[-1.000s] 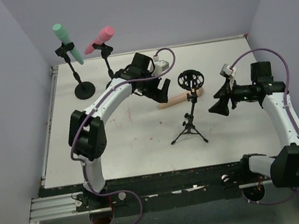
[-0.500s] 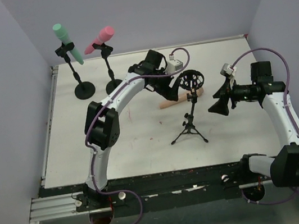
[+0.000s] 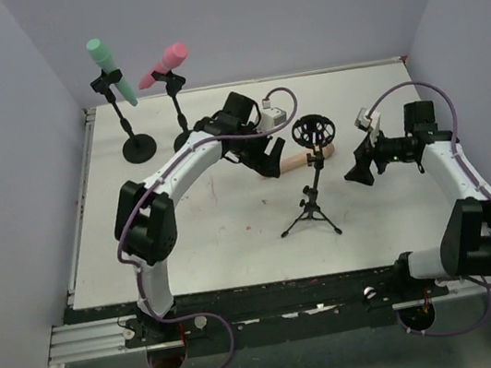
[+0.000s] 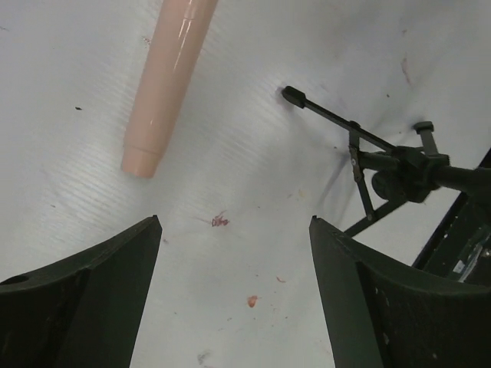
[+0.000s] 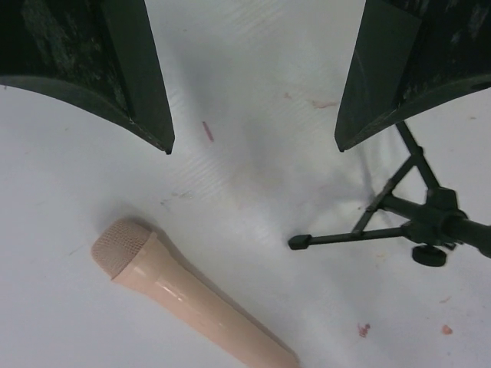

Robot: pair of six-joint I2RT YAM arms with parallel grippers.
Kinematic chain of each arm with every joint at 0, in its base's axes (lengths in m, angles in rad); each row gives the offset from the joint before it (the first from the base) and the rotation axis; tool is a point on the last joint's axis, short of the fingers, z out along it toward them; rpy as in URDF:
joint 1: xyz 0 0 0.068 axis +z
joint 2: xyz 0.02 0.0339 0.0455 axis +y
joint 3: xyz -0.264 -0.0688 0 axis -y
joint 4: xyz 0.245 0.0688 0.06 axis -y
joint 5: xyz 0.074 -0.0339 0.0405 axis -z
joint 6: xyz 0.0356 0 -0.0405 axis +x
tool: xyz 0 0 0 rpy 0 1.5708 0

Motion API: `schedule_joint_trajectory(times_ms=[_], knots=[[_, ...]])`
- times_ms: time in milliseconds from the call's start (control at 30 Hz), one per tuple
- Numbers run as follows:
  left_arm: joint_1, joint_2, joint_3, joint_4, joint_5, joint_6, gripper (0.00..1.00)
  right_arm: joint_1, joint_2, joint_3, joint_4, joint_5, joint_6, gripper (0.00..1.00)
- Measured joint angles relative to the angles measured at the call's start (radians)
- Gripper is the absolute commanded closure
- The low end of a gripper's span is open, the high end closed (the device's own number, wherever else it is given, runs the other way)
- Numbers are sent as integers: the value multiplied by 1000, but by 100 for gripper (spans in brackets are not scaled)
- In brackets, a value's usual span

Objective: Attach the microphones to the stand

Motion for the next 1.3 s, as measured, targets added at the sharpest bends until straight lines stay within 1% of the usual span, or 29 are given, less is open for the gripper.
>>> schedule_joint_trajectory(times_ms=[67,100,133,200,267,333,400,433,467,533,600,667,800,1000,1133,1200,1300], knots=[[0,-83,-60,16,0,-12,13,-2,30,-4,38,2,-82,5],[0,-137,-99,34,-1,-25,12,-2,45,-4,55,-2,-137,2],[0,-195,-130,41,-1,-32,12,-2,65,-1,64,-6,-202,2],[0,-297,-207,80,-5,-47,10,-2,128,21,54,-15,-340,1],[0,-433,-306,119,-18,-58,9,-2,228,86,17,-24,-479,0],[0,-568,-405,143,-37,-65,7,-2,323,212,-81,-33,-647,0],[0,-700,-498,163,-53,-69,2,-2,496,350,-192,-42,-795,0],[0,-776,-554,180,-64,-69,2,-2,563,425,-252,-51,-866,0],[0,-832,-592,193,-72,-68,2,-2,621,489,-303,-63,-920,0],[0,-985,-717,245,-106,-60,2,0,705,572,-381,-84,-1002,0],[0,-1106,-814,280,-139,-49,2,10,733,589,-396,-87,-1008,0],[0,-1244,-940,332,-190,-31,2,29,731,587,-361,-81,-945,0],[0,-1360,-1042,357,-271,1,2,95,724,587,-256,-65,-816,0],[0,-1385,-1051,397,-319,22,2,164,743,591,-193,-22,-725,1],[0,-1385,-1051,406,-319,23,2,183,776,597,-146,34,-678,7],[0,-1387,-1051,408,-319,24,2,187,789,598,-132,64,-670,10],[0,-1392,-1051,412,-319,25,2,193,798,598,-119,108,-670,13]])
